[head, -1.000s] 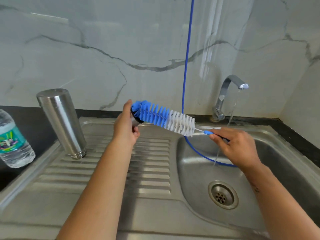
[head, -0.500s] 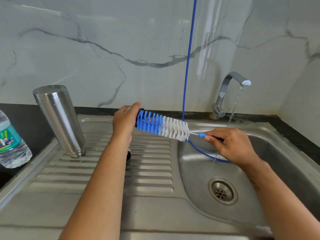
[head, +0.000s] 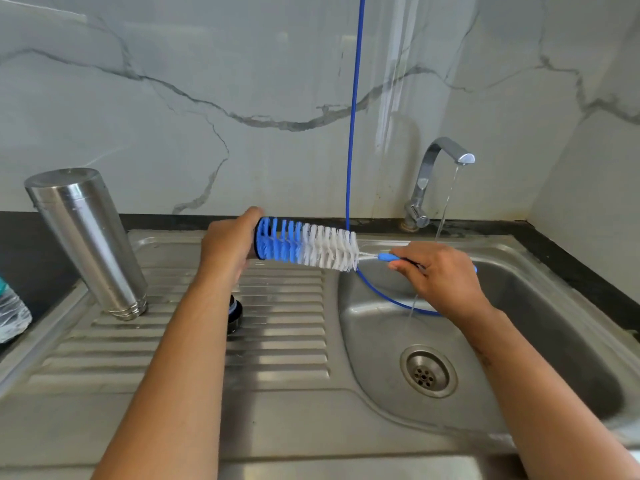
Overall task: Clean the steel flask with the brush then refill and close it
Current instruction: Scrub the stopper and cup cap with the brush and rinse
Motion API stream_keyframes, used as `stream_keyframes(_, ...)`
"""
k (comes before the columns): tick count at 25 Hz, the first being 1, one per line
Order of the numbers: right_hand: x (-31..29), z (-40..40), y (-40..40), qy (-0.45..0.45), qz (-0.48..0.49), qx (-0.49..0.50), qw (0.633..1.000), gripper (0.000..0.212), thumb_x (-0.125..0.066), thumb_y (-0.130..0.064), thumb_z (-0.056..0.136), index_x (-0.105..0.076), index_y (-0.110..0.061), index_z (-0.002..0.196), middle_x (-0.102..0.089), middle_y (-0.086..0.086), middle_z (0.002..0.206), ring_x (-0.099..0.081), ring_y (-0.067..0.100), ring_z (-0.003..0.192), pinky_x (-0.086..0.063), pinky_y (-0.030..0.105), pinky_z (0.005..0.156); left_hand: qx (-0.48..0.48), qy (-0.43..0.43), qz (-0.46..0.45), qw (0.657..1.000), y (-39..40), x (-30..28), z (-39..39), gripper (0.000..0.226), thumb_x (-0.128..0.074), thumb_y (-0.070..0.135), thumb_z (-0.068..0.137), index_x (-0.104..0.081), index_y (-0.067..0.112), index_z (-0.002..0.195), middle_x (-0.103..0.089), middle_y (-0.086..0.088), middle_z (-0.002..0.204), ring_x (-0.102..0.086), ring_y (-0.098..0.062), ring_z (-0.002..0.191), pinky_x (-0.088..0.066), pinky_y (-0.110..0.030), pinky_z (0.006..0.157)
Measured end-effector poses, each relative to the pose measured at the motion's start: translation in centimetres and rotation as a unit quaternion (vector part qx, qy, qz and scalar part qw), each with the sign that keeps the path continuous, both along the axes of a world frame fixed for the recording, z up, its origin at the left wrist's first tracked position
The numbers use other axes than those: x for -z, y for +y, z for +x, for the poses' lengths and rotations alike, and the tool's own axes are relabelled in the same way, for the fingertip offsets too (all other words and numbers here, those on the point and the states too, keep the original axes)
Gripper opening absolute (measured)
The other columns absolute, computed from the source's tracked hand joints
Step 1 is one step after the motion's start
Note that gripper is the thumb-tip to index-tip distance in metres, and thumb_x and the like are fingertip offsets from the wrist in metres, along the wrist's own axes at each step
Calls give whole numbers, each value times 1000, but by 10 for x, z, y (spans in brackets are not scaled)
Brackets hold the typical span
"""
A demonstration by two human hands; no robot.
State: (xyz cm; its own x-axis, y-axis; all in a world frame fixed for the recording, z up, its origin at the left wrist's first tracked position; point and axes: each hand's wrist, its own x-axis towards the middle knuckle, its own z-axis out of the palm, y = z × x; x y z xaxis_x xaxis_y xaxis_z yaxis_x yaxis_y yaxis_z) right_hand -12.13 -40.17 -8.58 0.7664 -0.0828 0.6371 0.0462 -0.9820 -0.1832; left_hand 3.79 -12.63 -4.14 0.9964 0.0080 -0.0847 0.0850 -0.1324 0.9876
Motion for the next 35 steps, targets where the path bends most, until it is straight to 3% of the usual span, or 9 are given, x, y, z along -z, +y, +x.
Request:
stream_keyframes(2, 1, 1, -2, -29, -22, -11, 999, 37, -52, -53, 98, -78, -26, 98, -70, -9, 75, -63, 15, 69, -49, 34, 55, 34, 52, 8, 998, 3, 0, -1, 29, -65, 47, 87, -57, 20, 83, -47, -1, 79, -29, -14, 51, -24, -25, 48)
stream_keyframes(7, 6, 3, 1, 132, 143, -73, 978, 49, -40, -62, 98, -72, -28, 80, -57, 2, 57, -51, 14, 55, -43, 34, 59, 27, -226, -63, 972, -4, -1, -2, 18, -68, 49, 91, -64, 32, 85, -65, 15, 76, -59, -5, 67, -49, -24, 62)
stream_keyframes(9, 6, 3, 1, 113, 107, -51, 986, 51, -39, -62, 99, -70, -27, 77, -53, -1, 55, -48, 14, 53, -40, 31, 54, 16, -256, -26, 966, -5, -1, 2, 17, -69, 47, 90, -64, 33, 82, -66, 17, 75, -60, -4, 70, -49, -20, 64)
stream_keyframes(15, 0, 2, -2, -1, -5, -26, 1000, 15, -67, -36, 95, -75, -24, 91, -63, -11, 75, -56, 13, 68, -48, 37, 56, 71, 60, 45, 995, 6, 5, 6, 37, -67, 54, 84, -59, 20, 74, -50, 7, 62, -32, -13, 49, -25, -22, 45)
stream_keyframes(20, 3, 5, 1, 94, 92, -76, 988, 34, -62, -49, 93, -72, -18, 84, -54, -3, 61, -44, 16, 56, -38, 33, 54, 52, -112, -51, 991, 3, 2, 6, 34, -69, 53, 87, -59, 23, 76, -55, 10, 59, -48, -12, 51, -39, -25, 48)
stream_keyframes(24, 4, 2, 9, 229, 351, -109, 901, 30, -64, -36, 99, -77, -13, 84, -37, -2, 54, -30, 13, 53, -27, 25, 53, 70, -268, -84, 957, 3, 1, 4, 12, -77, 40, 87, -68, 31, 86, -68, 12, 79, -62, -11, 71, -52, -30, 62)
stream_keyframes(28, 6, -1, 12, 74, 93, -39, 992, 32, -55, -50, 101, -76, -26, 104, -60, -7, 64, -53, 13, 57, -41, 31, 55, 33, -100, 22, 994, 8, -5, 8, 34, -72, 48, 82, -59, 19, 72, -58, 3, 65, -56, -17, 60, -43, -28, 54)
stream_keyframes(32, 2, -2, 18, -44, -112, -6, 993, 29, -49, -46, 102, -72, -32, 114, -64, -8, 73, -59, 18, 62, -42, 31, 47, 28, 57, 95, 993, 15, -2, -1, 33, -65, 45, 88, -56, 16, 74, -50, 2, 68, -42, -17, 56, -33, -25, 53)
stream_keyframes(35, 5, 3, 22, 142, 165, -106, 970, 26, -56, -46, 102, -77, -32, 92, -43, -9, 60, -36, 10, 55, -31, 29, 53, 52, -124, 102, 986, 20, 0, 8, 36, -69, 49, 86, -65, 13, 82, -64, 0, 76, -58, -18, 68, -44, -28, 60)
